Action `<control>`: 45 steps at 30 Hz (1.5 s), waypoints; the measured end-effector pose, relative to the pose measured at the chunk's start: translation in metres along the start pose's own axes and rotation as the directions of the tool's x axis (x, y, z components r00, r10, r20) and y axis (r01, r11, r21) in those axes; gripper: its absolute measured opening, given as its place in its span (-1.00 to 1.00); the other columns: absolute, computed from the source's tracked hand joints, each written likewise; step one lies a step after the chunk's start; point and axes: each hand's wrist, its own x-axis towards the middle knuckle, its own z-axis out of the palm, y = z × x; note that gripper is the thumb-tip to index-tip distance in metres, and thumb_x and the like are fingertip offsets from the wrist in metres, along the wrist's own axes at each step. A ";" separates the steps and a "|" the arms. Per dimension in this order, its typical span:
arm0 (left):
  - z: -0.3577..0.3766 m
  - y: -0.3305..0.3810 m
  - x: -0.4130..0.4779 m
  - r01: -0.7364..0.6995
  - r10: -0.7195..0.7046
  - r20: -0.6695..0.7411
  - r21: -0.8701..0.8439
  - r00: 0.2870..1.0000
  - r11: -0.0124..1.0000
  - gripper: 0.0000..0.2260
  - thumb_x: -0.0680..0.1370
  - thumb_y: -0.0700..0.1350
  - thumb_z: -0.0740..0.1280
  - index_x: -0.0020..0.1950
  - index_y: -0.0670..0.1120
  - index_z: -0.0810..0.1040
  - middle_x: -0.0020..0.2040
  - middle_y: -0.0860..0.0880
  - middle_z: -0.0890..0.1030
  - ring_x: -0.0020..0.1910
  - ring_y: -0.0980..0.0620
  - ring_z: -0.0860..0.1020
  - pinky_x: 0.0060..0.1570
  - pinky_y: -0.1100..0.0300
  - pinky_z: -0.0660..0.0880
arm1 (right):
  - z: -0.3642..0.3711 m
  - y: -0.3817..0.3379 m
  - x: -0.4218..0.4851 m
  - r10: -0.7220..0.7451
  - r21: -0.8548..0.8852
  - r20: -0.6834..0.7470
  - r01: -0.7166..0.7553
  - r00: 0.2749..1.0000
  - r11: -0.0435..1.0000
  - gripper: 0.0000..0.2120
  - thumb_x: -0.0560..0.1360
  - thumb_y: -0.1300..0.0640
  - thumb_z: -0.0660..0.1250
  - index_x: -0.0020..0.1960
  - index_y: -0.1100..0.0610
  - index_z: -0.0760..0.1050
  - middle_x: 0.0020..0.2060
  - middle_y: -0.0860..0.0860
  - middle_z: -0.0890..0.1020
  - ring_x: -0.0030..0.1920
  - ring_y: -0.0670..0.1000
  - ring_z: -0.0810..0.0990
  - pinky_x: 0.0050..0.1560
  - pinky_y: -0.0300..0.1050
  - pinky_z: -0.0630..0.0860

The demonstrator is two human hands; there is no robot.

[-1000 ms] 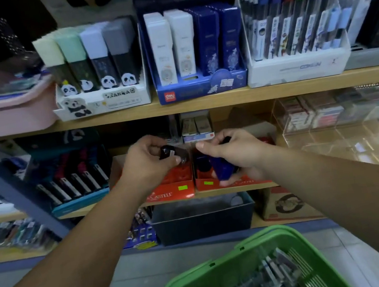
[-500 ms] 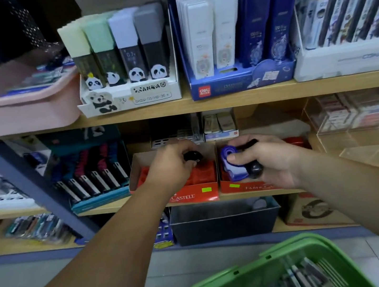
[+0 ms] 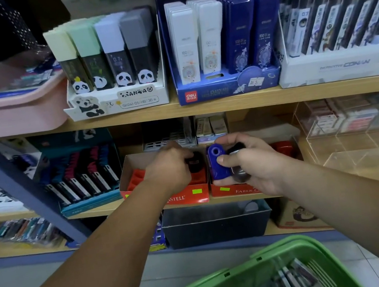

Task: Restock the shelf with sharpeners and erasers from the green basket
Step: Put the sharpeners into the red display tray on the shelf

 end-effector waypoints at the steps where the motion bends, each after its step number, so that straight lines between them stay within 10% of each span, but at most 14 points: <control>1: -0.002 0.001 -0.002 -0.008 0.008 -0.017 0.008 1.000 1.000 -0.63 0.59 -0.19 0.31 0.36 0.09 0.61 0.34 0.00 0.51 0.22 -0.03 0.55 0.20 0.01 0.59 | 0.003 0.000 0.001 -0.006 0.007 0.000 0.006 1.000 1.000 -0.63 0.55 0.48 0.36 0.21 0.09 0.59 0.16 0.11 0.59 0.10 0.27 0.66 -0.09 0.19 0.72; 7: -0.017 0.022 -0.018 0.065 -0.128 -0.044 -0.676 0.991 0.734 -0.83 0.66 -0.15 0.30 0.20 0.00 0.64 0.03 0.00 0.68 -0.05 0.07 0.64 -0.17 0.25 0.54 | 0.013 0.003 0.007 -0.037 0.000 -0.019 0.037 0.999 0.999 -0.63 0.53 0.49 0.39 0.24 0.16 0.58 0.11 0.13 0.67 0.07 0.22 0.70 -0.08 0.28 0.71; 15: -0.011 0.027 -0.016 0.136 -0.156 0.057 -0.817 0.986 0.560 -0.69 0.59 -0.29 0.40 0.31 -0.06 0.56 0.11 -0.10 0.66 -0.10 0.00 0.72 -0.15 0.23 0.65 | -0.026 -0.004 0.005 -0.278 -0.481 -0.216 0.146 0.936 0.864 -0.82 0.63 0.26 0.37 0.13 0.01 0.58 0.00 0.07 0.66 -0.11 0.01 0.70 -0.39 -0.14 0.60; 24: -0.007 0.055 -0.018 0.173 -0.095 0.151 -0.936 0.984 0.308 -0.72 0.56 -0.27 0.47 0.23 -0.12 0.55 0.03 -0.12 0.75 -0.02 -0.04 0.74 -0.08 0.12 0.62 | -0.050 -0.008 -0.007 -0.173 -0.281 -0.095 0.141 0.980 0.949 -0.71 0.50 0.11 0.56 0.19 0.06 0.64 -0.23 0.06 0.72 -0.32 0.00 0.60 -0.48 -0.15 0.41; 28: 0.001 0.052 -0.018 0.159 -0.124 0.111 -0.853 0.986 0.497 -0.83 0.59 -0.29 0.43 0.14 -0.10 0.59 0.00 -0.11 0.72 -0.06 -0.02 0.73 -0.20 0.20 0.62 | -0.048 -0.005 -0.001 -0.240 -0.369 -0.149 0.172 0.959 0.914 -0.78 0.56 0.19 0.49 0.18 0.02 0.61 -0.12 0.10 0.70 -0.26 0.00 0.63 -0.40 -0.11 0.52; 33: 0.012 0.037 -0.018 0.150 -0.131 0.084 -0.738 0.988 0.657 -0.79 0.60 -0.39 0.32 0.14 -0.15 0.59 -0.07 -0.09 0.68 -0.19 0.05 0.65 -0.28 0.33 0.59 | -0.057 0.010 0.015 -0.364 -0.784 -0.090 0.159 0.927 0.600 -0.70 0.57 0.12 0.48 0.27 -0.07 0.60 0.19 -0.05 0.64 0.22 0.01 0.58 0.29 0.01 0.55; 45: 0.019 0.026 -0.022 0.168 -0.089 0.155 -0.640 0.984 0.750 -0.70 0.54 -0.34 0.44 0.24 -0.10 0.57 0.02 -0.09 0.68 -0.19 0.07 0.64 -0.24 0.29 0.58 | -0.054 0.007 0.029 -0.402 -0.931 0.082 0.214 0.912 0.296 -0.74 0.56 0.08 0.49 0.23 -0.08 0.64 0.22 -0.05 0.45 0.22 0.03 0.53 0.31 0.02 0.53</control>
